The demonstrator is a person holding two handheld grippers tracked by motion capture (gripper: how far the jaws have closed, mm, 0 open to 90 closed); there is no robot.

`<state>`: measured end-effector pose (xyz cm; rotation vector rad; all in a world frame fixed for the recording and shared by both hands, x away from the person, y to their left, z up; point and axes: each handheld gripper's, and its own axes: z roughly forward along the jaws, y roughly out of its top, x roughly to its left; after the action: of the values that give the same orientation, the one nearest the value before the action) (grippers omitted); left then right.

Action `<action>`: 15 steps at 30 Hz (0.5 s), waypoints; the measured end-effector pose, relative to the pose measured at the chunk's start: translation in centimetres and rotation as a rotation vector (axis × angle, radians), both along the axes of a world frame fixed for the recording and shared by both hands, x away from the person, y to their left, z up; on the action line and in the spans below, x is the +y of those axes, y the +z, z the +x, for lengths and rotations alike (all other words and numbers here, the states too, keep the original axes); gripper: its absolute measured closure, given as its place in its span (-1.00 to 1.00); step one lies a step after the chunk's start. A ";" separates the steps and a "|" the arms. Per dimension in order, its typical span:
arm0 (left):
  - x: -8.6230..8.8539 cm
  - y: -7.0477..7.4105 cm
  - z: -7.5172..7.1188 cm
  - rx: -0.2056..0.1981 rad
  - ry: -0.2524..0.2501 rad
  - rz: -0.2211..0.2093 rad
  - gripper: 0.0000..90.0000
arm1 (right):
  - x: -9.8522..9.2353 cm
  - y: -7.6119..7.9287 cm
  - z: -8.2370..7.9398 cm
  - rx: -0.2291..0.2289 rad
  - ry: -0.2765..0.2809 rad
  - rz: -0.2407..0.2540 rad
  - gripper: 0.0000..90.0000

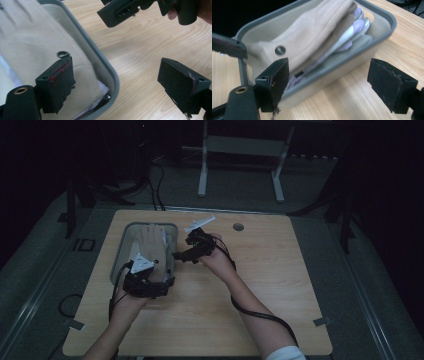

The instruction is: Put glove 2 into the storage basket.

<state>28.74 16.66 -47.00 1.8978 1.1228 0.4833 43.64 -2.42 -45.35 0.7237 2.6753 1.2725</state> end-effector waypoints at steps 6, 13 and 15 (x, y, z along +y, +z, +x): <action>-1.5 -0.1 -0.4 -0.011 -0.053 0.010 -0.68 | -1.9 -0.7 -0.8 -0.010 -0.004 -0.008 -0.60; -2.8 -0.9 -1.1 -0.013 -0.103 0.001 -0.68 | -4.1 -1.9 -1.8 -0.011 -0.011 -0.012 -0.60; -3.2 -1.1 -1.3 -0.015 -0.114 0.004 -0.69 | -4.8 -2.4 -2.0 -0.009 -0.016 -0.020 -0.60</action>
<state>27.45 13.44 -48.06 1.9465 0.9980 0.4356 41.61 -7.21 -47.76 0.7341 2.6654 1.2410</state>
